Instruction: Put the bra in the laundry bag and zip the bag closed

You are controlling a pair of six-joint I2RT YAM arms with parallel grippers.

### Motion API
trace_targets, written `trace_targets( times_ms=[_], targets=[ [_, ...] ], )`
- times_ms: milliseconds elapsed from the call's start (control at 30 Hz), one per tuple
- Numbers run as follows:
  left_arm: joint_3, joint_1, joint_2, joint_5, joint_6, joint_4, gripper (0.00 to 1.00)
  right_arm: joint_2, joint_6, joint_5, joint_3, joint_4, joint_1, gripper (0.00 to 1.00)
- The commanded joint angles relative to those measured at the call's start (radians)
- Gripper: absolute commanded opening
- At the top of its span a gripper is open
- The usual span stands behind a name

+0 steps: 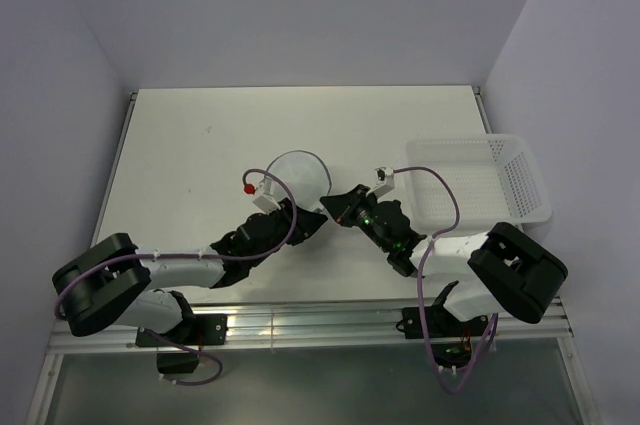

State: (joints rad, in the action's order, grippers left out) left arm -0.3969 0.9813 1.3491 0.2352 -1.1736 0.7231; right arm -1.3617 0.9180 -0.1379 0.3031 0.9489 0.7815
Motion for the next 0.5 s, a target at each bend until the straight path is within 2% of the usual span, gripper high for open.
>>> trace_targets(
  times_ms=[0,133,233,333,467],
  targets=[
    [0.02,0.002,-0.013,0.044,-0.017,0.079,0.36,0.009,-0.019,-0.008,0.019,0.033,0.009,0.0],
    [0.017,0.002,-0.015,0.055,-0.009,0.067,0.34,0.009,-0.019,-0.008,0.019,0.03,0.009,0.0],
    [0.007,0.002,-0.021,0.064,0.003,0.03,0.42,0.01,-0.021,-0.009,0.018,0.03,0.009,0.0],
    [0.021,0.003,-0.038,0.078,0.008,0.009,0.46,0.013,-0.022,-0.014,0.018,0.028,0.009,0.0],
    [0.013,0.003,-0.033,0.076,0.022,0.012,0.41,0.003,-0.018,-0.008,0.024,0.03,0.009,0.0]
  ],
)
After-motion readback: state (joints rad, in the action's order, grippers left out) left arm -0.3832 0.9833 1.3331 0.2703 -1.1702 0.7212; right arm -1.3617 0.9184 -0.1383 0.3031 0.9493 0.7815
